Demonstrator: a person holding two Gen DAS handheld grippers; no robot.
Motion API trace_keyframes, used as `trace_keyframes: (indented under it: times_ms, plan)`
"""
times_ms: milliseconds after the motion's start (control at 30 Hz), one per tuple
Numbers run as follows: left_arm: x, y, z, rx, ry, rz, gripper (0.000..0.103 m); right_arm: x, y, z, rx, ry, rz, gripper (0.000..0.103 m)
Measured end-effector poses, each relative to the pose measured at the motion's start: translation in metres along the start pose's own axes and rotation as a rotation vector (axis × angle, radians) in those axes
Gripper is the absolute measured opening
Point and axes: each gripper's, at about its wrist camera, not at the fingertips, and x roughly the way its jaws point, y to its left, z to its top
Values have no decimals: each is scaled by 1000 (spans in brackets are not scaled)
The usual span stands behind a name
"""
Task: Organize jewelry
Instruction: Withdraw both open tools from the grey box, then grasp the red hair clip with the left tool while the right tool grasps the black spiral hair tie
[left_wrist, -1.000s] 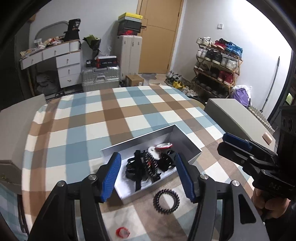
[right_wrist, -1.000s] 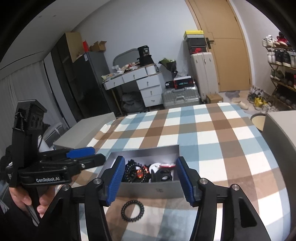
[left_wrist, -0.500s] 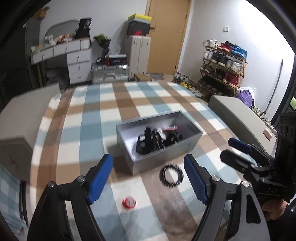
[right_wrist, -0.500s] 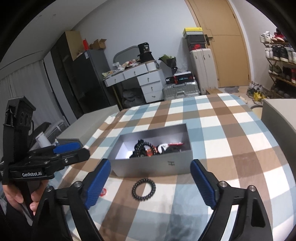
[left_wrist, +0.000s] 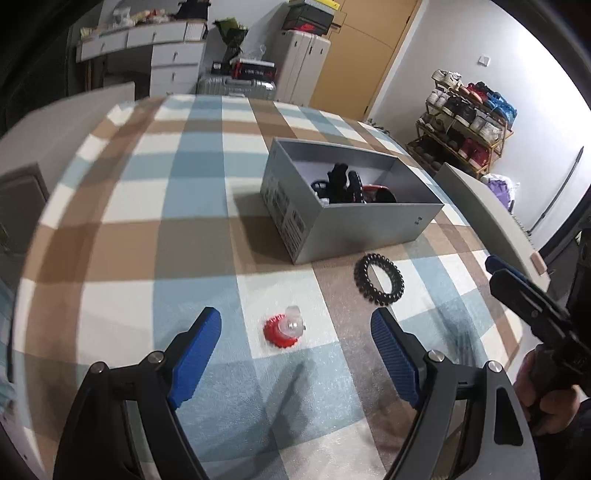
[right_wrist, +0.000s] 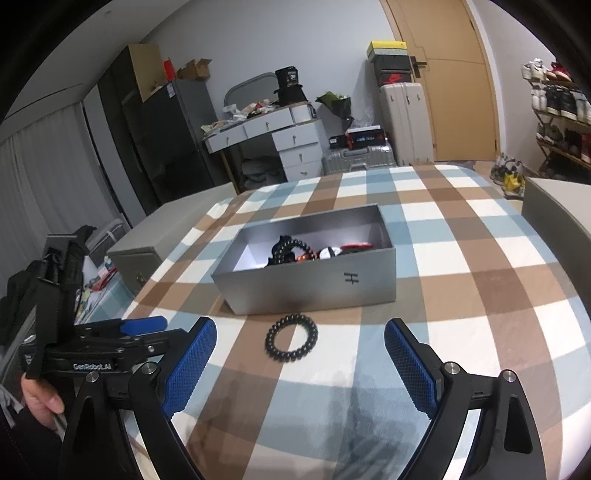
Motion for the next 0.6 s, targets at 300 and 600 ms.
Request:
trace_keyframes:
  times_ms: [300, 600]
  plan:
    - [12, -4, -8, 50, 51, -25, 25, 11, -2, -7, 13, 42, -2, 93]
    - [1, 0, -9, 45, 14, -14, 14, 31, -6, -5, 3, 110, -4, 93]
